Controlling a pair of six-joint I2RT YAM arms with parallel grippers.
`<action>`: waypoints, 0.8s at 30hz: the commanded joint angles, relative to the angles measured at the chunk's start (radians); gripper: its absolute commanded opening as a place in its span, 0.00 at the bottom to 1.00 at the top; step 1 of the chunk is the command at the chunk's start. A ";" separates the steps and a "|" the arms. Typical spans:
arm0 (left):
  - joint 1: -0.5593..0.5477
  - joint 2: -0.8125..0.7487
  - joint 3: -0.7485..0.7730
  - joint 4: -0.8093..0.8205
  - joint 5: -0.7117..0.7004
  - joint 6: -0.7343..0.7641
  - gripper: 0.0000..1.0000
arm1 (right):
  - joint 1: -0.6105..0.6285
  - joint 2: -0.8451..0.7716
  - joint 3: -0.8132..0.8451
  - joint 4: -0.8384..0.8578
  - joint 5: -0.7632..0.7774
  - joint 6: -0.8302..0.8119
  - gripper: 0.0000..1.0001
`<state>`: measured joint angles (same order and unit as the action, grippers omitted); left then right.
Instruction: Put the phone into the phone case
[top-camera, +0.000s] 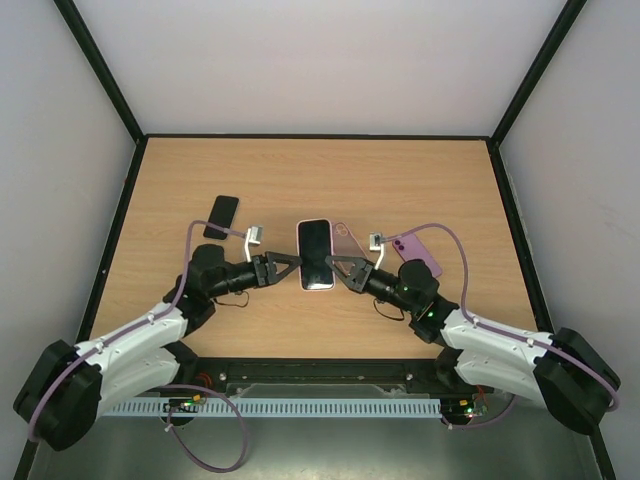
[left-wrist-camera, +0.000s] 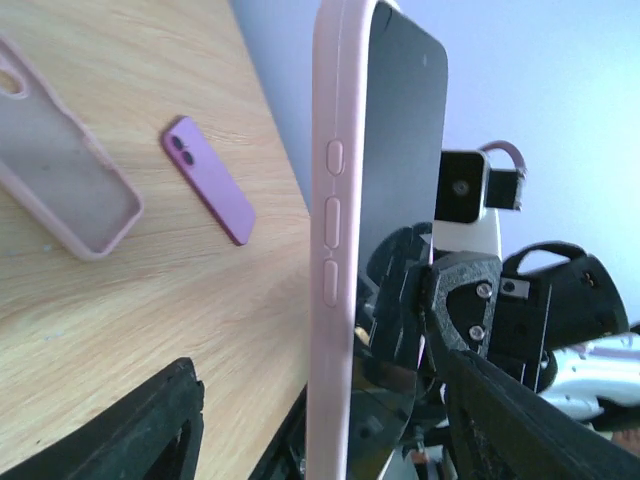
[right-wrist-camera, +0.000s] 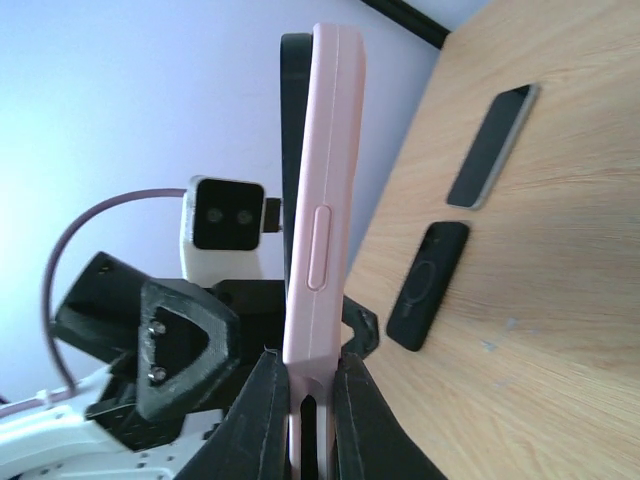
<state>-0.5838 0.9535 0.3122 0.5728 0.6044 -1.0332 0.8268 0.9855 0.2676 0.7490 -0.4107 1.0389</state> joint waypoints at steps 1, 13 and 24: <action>-0.006 0.025 -0.020 0.182 0.091 -0.066 0.63 | 0.003 -0.024 -0.012 0.211 -0.055 0.050 0.02; -0.023 0.120 -0.032 0.309 0.135 -0.101 0.14 | 0.004 -0.012 -0.061 0.240 -0.057 0.081 0.04; -0.023 0.088 -0.011 0.274 0.183 -0.036 0.03 | 0.004 -0.115 -0.076 0.067 -0.019 0.074 0.45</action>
<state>-0.6022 1.0859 0.2913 0.8371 0.7589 -1.1225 0.8268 0.9169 0.1921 0.8291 -0.4568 1.1320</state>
